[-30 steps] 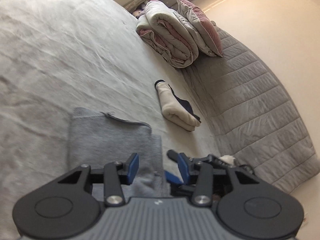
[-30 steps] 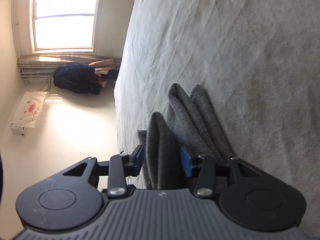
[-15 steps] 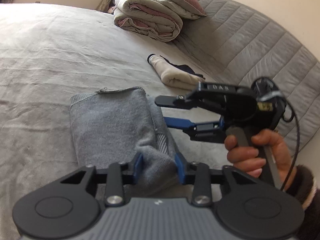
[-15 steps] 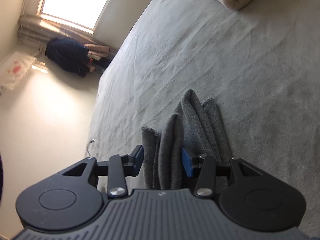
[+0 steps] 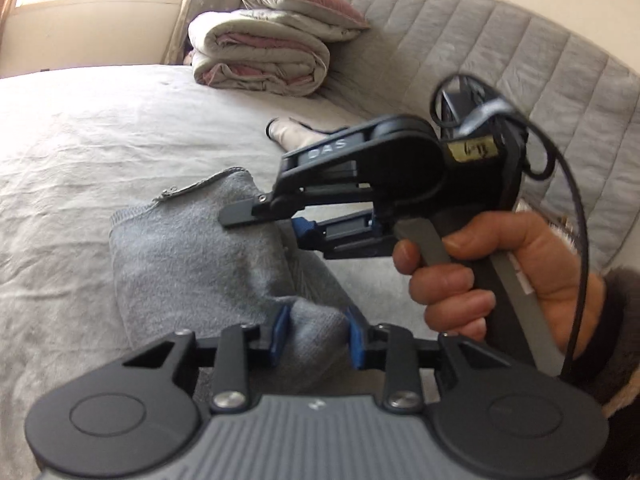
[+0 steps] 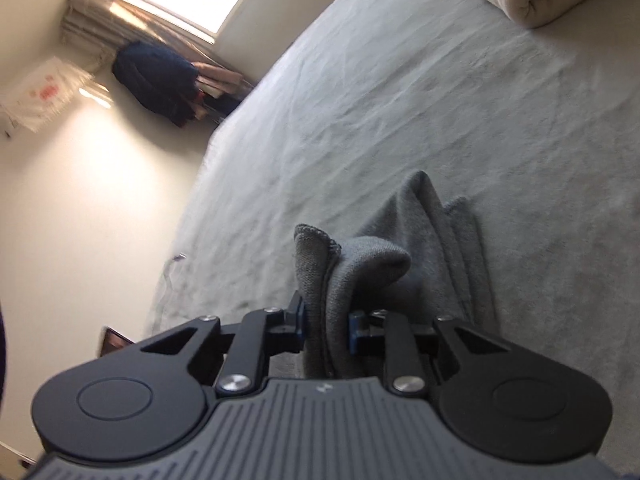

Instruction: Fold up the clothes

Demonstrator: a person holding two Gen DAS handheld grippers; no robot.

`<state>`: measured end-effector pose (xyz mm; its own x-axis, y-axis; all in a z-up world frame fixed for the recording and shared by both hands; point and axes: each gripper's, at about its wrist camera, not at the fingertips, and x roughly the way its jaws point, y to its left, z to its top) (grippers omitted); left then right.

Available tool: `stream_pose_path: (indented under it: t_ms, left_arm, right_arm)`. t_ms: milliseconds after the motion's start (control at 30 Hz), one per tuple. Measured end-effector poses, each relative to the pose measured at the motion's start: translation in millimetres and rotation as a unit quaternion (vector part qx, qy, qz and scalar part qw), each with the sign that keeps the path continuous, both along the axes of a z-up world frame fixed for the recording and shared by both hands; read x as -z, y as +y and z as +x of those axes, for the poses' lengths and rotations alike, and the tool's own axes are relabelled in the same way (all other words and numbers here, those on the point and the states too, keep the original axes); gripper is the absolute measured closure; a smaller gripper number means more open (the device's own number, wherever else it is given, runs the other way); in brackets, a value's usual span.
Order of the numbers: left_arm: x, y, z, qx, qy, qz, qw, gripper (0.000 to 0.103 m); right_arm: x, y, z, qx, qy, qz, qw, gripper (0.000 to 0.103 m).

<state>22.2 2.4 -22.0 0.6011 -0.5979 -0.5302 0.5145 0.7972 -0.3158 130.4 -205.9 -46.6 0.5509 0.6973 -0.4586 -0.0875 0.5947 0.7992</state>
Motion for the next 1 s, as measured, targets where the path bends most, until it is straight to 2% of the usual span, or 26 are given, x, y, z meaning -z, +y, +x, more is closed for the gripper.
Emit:
stream_pose_path:
  t_ms: [133,233,333,433,567,600,633,700,733,1000]
  left_arm:
    - [-2,8,11,-0.011,0.009,-0.050,0.9987,0.072]
    - [1,5,19,-0.015,0.021,-0.083,0.9962,0.072]
    - [4,-5,24,-0.006,0.029,-0.089,0.9956,0.072]
    - [11,-18,27,0.011,0.038,-0.079,0.9961,0.072]
    - [21,-30,28,0.028,0.039,-0.063,0.9969,0.071]
    - [21,-31,27,0.032,0.037,-0.059,0.9971,0.071]
    - [21,-32,28,0.035,0.034,-0.056,0.9972,0.071]
    - [19,-30,29,0.037,0.033,-0.056,0.9972,0.071]
    - [18,-28,30,0.037,0.034,-0.060,0.9970,0.071]
    - [12,-21,31,0.039,0.052,-0.086,0.9941,0.067]
  right_arm:
    - [5,-16,12,-0.005,0.001,0.076,0.997,0.081]
    - [9,-27,20,-0.004,0.008,0.112,0.994,0.081]
    - [20,-44,25,0.007,0.036,0.138,0.990,0.081]
    - [36,-64,25,0.028,0.069,0.157,0.985,0.081]
    - [50,-81,17,0.043,0.092,0.160,0.982,0.080]
    - [50,-83,15,0.046,0.099,0.163,0.981,0.077]
    - [47,-85,11,0.046,0.100,0.162,0.981,0.076]
    - [40,-89,2,0.047,0.101,0.160,0.981,0.065]
    - [33,-91,-1,0.044,0.094,0.150,0.983,0.063]
    - [2,-93,-31,0.014,0.063,0.102,0.993,0.063]
